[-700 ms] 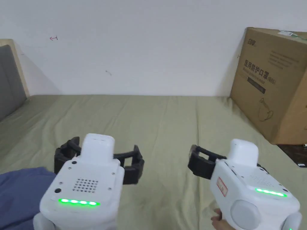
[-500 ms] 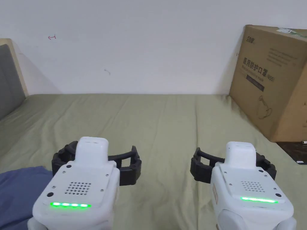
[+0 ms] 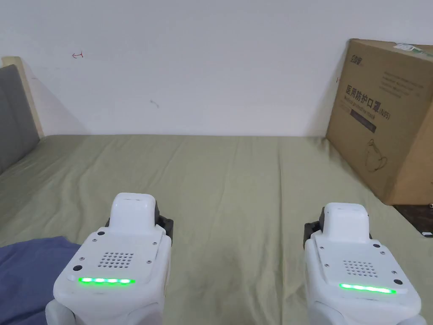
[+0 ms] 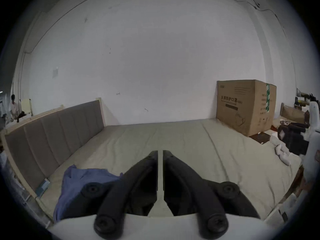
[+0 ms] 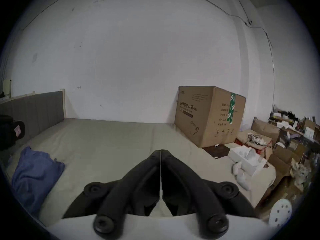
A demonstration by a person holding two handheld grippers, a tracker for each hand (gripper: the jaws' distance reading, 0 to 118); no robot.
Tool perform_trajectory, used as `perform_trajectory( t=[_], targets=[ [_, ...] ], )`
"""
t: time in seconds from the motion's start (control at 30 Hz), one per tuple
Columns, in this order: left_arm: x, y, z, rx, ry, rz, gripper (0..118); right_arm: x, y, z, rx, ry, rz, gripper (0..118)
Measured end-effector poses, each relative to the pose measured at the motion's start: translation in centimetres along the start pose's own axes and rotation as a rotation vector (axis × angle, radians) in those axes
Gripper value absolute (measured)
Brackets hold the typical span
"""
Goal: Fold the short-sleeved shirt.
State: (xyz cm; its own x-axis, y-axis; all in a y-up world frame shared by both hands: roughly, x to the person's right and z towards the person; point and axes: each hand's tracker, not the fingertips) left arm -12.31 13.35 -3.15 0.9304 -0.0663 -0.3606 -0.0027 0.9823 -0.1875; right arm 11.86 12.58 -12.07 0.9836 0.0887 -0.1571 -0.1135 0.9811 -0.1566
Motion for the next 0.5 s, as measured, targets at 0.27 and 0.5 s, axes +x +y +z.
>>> perform_trajectory(
  t=[0.27, 0.5],
  targets=[
    [-1.8, 0.0, -1.0, -0.088, -0.043, 0.136, 0, 0.1, 0.3, -0.3, -0.024, 0.009, -0.025, 0],
    [-3.0, 1.3, 0.1, -0.056, -0.019, 0.122, 0, -0.6, 1.5, -0.5, -0.026, 0.076, -0.04, 0]
  ],
)
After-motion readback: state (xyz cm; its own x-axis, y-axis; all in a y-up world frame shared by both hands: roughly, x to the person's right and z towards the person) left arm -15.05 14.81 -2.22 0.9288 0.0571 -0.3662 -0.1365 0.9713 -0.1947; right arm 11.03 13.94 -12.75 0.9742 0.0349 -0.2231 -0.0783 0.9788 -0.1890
